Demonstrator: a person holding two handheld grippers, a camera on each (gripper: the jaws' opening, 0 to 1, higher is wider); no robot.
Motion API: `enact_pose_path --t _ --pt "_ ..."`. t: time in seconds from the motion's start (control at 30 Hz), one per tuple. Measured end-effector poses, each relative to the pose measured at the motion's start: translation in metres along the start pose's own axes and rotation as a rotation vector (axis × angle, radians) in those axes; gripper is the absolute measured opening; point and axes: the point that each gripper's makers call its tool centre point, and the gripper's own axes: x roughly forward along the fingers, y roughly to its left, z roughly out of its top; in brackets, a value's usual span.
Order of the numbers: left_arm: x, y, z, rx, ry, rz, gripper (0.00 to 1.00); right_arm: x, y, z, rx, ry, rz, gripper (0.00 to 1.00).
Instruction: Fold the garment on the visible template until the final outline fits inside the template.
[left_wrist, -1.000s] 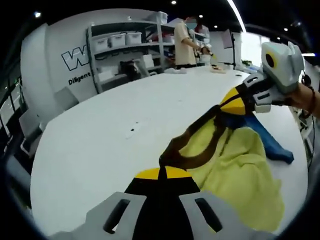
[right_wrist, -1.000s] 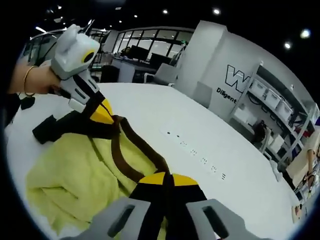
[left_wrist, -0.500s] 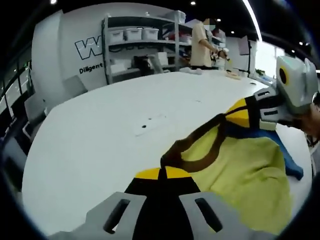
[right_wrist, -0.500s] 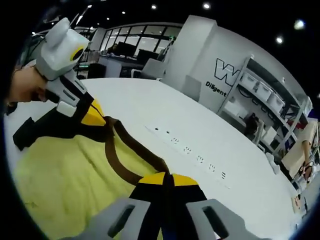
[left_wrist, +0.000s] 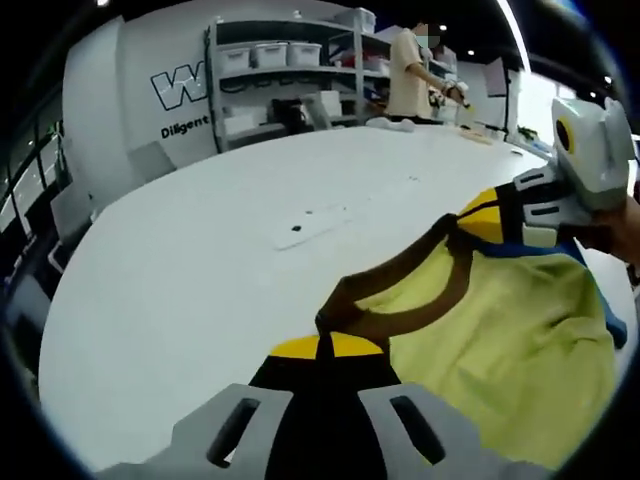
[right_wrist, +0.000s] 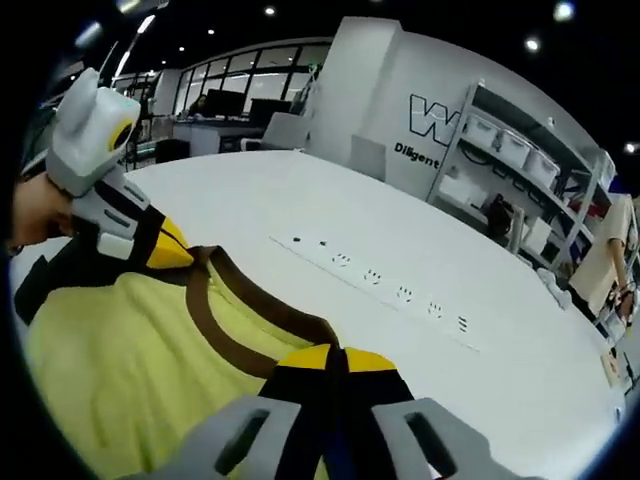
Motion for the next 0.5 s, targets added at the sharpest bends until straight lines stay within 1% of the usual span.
enact_pose_path --t 0.03,0.07,0.13,0.2,0.27,0.3,0.33,0.4,0.47,0.5 --pt "0.003 0.004 0.002 0.027 -0.004 0.002 0.0 0.001 0.001 0.0 0.003 -0.001 0.006 0.0" --pt "0.003 0.004 0.002 0.029 0.0 0.002 0.0 0.001 0.001 0.001 0.004 -0.003 0.011 0.0" --pt "0.003 0.004 0.002 0.023 0.002 0.003 0.0 0.002 0.0 0.0 0.006 0.0 0.01 0.0" --pt "0.003 0.005 0.002 -0.012 0.0 0.01 0.01 0.002 -0.001 -0.001 0.028 0.008 -0.004 0.0" --pt "0.003 0.007 0.0 -0.02 0.005 0.016 0.0 0.003 0.001 0.0 0.059 0.001 0.013 0.01" --pt "0.002 0.008 0.0 -0.017 0.006 0.019 0.01 0.001 0.004 0.001 0.074 -0.005 0.028 0.05" --pt "0.001 0.008 0.0 -0.014 0.007 0.023 0.02 0.0 0.005 0.002 0.069 -0.006 0.034 0.1" --pt "-0.002 0.009 0.004 -0.019 -0.003 0.022 0.06 -0.005 0.006 0.005 0.088 -0.008 0.04 0.16" --pt "-0.005 0.009 0.008 -0.023 -0.013 0.016 0.12 -0.007 0.006 0.007 0.116 -0.016 0.046 0.21" --pt "-0.006 0.007 0.011 -0.026 -0.022 0.001 0.18 -0.009 0.007 0.01 0.147 -0.026 0.055 0.23"
